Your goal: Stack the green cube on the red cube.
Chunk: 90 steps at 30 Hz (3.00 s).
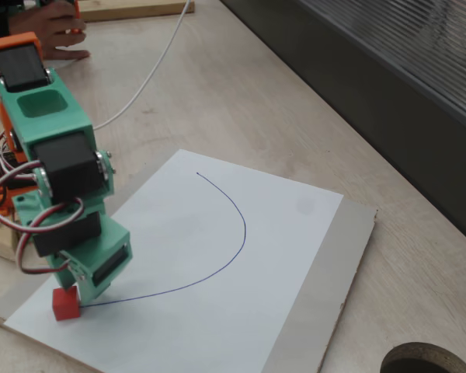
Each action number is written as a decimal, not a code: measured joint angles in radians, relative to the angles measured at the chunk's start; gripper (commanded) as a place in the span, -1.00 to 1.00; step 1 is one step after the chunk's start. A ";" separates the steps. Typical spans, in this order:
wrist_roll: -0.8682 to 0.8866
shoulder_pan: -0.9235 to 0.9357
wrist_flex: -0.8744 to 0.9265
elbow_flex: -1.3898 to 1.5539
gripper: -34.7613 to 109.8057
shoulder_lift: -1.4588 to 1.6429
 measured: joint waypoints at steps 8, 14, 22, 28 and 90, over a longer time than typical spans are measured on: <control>0.000 -0.005 0.000 0.005 -0.32 0.034; 0.000 -0.008 0.000 0.005 -0.32 0.034; 0.000 -0.003 0.000 0.005 -0.32 0.034; 0.000 -0.003 0.000 0.005 -0.32 0.034; 0.000 0.109 0.000 0.009 -0.32 0.121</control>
